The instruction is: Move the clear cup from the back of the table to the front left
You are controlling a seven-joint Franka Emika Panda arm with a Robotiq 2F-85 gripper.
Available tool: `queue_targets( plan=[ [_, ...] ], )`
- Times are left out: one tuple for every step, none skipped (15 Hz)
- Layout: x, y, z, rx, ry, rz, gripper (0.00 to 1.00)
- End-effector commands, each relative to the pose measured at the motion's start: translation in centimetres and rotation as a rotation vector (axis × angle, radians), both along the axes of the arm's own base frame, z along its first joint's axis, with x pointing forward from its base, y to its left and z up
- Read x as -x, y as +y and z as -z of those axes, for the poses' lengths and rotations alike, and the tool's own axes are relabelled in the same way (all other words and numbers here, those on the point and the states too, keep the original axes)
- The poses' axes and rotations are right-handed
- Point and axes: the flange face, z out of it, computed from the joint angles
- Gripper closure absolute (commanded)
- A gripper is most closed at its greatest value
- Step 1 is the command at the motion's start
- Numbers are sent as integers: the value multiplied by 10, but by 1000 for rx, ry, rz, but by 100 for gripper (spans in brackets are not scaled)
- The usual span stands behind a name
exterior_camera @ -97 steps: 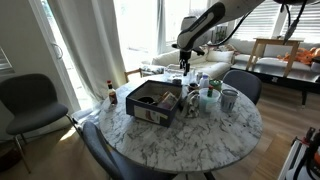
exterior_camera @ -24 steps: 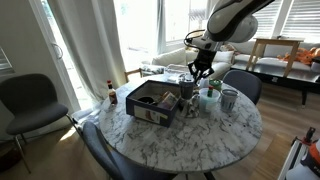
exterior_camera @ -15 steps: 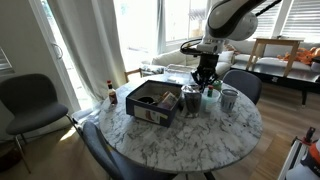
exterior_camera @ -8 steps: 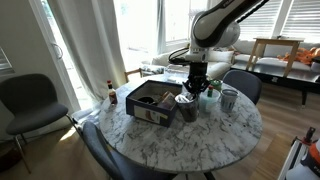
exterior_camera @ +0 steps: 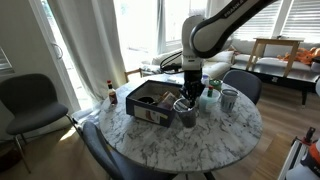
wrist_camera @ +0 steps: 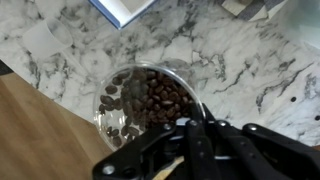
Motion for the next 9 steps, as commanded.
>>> queue_targets(
  plan=[
    [26, -18, 11, -58, 5, -118, 99],
    [27, -26, 14, -70, 2, -127, 99],
    [26, -34, 17, -88, 5, -128, 99],
    [22, -42, 19, -108, -2, -126, 99],
    [18, -50, 21, -131, -6, -120, 99],
    [11, -59, 22, -161, -15, -110, 99],
    [13, -48, 21, -63, 0, -69, 96],
    [11, -55, 22, -88, -3, -63, 96],
    [10, -60, 24, -110, -2, -60, 96]
  ],
)
